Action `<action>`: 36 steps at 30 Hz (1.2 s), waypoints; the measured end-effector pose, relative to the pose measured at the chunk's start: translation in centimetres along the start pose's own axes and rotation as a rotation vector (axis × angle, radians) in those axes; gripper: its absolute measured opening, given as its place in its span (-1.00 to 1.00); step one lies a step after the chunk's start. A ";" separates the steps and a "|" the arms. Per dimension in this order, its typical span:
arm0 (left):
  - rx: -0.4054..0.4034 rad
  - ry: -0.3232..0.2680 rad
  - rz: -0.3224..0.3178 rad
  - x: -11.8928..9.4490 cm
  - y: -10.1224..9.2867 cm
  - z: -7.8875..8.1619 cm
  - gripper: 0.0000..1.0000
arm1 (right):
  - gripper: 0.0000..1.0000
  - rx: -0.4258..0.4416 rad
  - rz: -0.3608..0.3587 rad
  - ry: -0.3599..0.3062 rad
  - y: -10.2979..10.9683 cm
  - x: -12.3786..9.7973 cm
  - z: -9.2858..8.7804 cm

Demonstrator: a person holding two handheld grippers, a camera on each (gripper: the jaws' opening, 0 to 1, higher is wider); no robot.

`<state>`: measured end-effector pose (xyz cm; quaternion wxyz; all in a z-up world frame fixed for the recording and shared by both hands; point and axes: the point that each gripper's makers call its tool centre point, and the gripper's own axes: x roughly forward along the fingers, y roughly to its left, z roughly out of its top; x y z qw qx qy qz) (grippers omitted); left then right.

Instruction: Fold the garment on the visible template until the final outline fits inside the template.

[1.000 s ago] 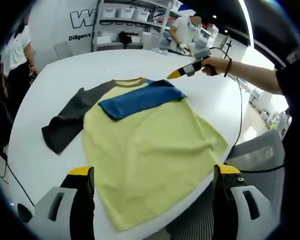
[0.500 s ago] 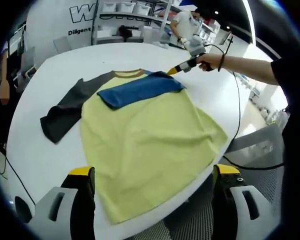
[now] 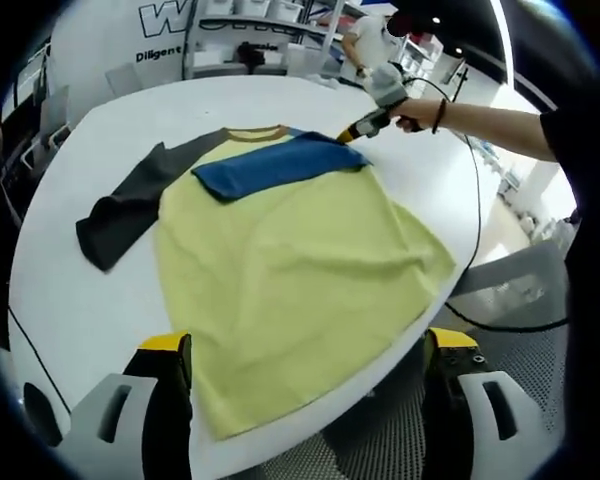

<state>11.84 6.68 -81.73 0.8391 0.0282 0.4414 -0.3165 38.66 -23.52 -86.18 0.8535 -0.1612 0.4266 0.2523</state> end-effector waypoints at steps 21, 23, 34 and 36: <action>-0.043 0.103 -0.048 0.9 -1.0 -2.7 0.95 | -1.00 0.026 -0.061 -0.057 -1.1 -1.2 2.2; -0.048 0.118 -0.051 1.0 -1.0 -3.1 0.95 | -1.00 0.060 -0.066 -0.085 -1.3 -1.3 2.8; -0.051 0.152 -0.061 1.3 -1.0 -4.0 0.94 | -1.00 0.119 -0.076 -0.112 -2.5 -0.5 4.0; -0.047 0.153 -0.063 1.3 -1.1 -4.0 0.95 | -1.00 0.097 -0.093 -0.093 -2.8 -0.3 3.7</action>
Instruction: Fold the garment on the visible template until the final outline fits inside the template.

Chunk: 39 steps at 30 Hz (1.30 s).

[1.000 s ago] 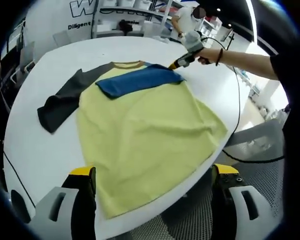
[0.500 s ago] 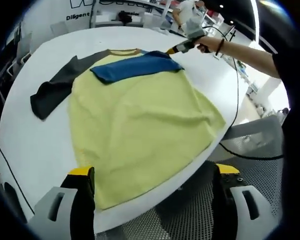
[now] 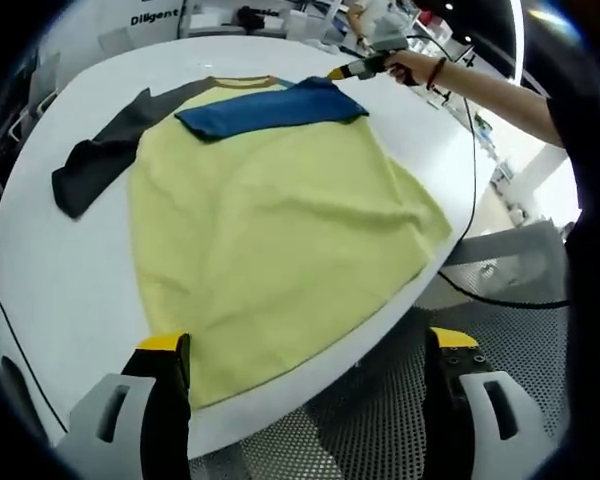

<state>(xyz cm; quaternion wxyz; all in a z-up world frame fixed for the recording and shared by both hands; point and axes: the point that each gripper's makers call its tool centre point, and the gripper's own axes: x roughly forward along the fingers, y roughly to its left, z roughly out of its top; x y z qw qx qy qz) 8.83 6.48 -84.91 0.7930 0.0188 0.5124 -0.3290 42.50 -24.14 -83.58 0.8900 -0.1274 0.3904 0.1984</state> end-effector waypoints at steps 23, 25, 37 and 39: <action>0.019 -0.094 0.019 -1.1 0.4 2.1 0.98 | -0.75 0.167 0.018 -0.057 0.7 -0.7 0.2; 0.002 -0.129 0.016 -1.4 0.4 2.7 0.98 | -0.60 0.174 0.031 -0.064 1.1 -1.4 0.2; -0.011 -0.199 0.035 -2.3 0.9 4.1 0.98 | -0.27 0.214 0.104 -0.067 6.1 -6.5 -2.5; -0.014 -0.204 0.038 -2.4 0.9 4.2 0.98 | -0.30 0.194 0.109 -0.061 7.0 -7.3 -3.3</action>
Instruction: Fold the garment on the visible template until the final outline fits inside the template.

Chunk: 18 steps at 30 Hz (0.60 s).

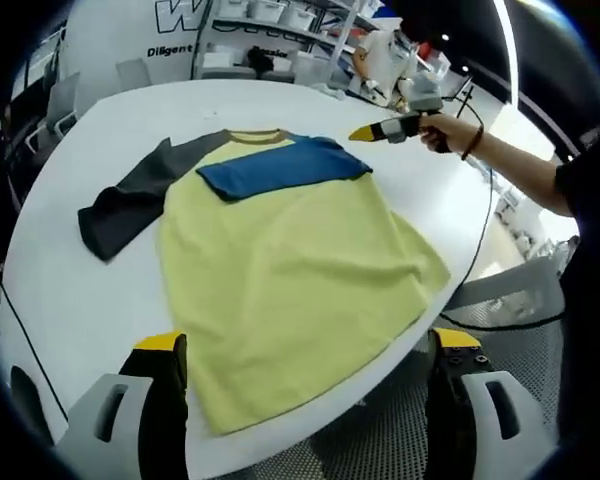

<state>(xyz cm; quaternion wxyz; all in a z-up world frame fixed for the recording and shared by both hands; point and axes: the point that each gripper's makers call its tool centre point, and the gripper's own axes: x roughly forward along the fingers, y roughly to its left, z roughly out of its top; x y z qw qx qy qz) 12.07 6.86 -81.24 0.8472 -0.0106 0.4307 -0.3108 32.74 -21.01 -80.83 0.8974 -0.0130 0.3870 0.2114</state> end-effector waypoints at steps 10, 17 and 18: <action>-0.010 -0.016 -0.001 0.0 0.2 0.5 0.98 | -0.33 0.014 0.059 0.032 3.4 -2.2 -4.2; -0.004 -0.016 -0.001 0.0 0.3 0.7 0.98 | -0.33 0.014 0.088 0.074 4.9 -3.0 -6.9; -0.005 -0.019 0.001 0.0 0.3 0.7 0.98 | -0.33 0.010 0.089 0.080 5.1 -3.1 -7.4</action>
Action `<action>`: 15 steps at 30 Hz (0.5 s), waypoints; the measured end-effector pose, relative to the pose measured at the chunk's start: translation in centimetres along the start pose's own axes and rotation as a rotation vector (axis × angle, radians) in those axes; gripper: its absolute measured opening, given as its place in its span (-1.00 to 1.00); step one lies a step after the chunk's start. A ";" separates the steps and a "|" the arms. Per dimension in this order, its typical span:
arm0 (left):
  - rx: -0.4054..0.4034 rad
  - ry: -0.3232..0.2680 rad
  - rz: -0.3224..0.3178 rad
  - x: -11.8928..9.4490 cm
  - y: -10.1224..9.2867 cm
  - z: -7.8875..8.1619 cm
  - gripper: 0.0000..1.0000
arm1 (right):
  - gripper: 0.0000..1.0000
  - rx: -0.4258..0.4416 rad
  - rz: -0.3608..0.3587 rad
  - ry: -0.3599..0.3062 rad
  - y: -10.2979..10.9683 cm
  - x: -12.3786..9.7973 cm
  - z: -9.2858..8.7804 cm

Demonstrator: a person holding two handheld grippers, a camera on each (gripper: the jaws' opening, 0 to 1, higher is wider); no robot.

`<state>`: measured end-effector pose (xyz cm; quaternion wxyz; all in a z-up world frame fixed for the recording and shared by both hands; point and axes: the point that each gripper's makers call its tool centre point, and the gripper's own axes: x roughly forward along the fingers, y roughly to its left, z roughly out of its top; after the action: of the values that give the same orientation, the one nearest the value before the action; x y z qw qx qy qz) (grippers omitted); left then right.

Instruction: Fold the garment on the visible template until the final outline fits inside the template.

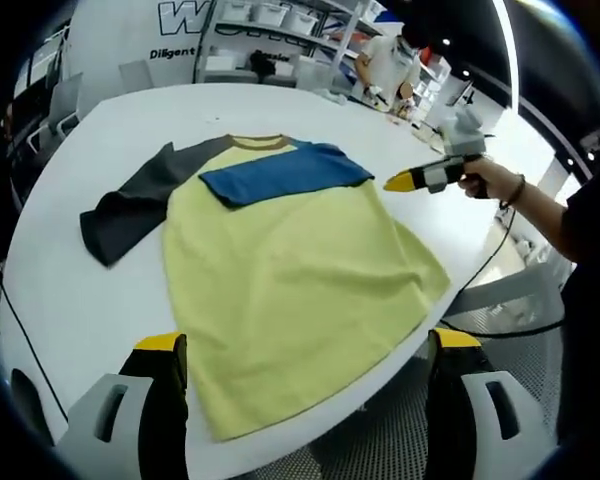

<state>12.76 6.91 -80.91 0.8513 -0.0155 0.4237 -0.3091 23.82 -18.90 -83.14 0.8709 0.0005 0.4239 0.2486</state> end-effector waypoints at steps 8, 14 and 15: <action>-0.004 0.002 -0.002 0.0 0.0 0.0 0.98 | -0.36 -0.010 0.010 0.040 0.4 0.2 -2.2; -0.011 -0.007 -0.001 -0.2 0.0 0.1 0.98 | -0.48 -0.050 0.004 0.059 0.6 0.2 -3.0; -0.012 -0.007 -0.001 -0.2 0.0 0.1 0.98 | -0.51 -0.056 0.004 0.063 0.8 0.2 -3.1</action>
<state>12.77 6.96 -80.71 0.8525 -0.0219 0.4224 -0.3070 21.24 -18.79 -85.11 0.8564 -0.0305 0.4439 0.2621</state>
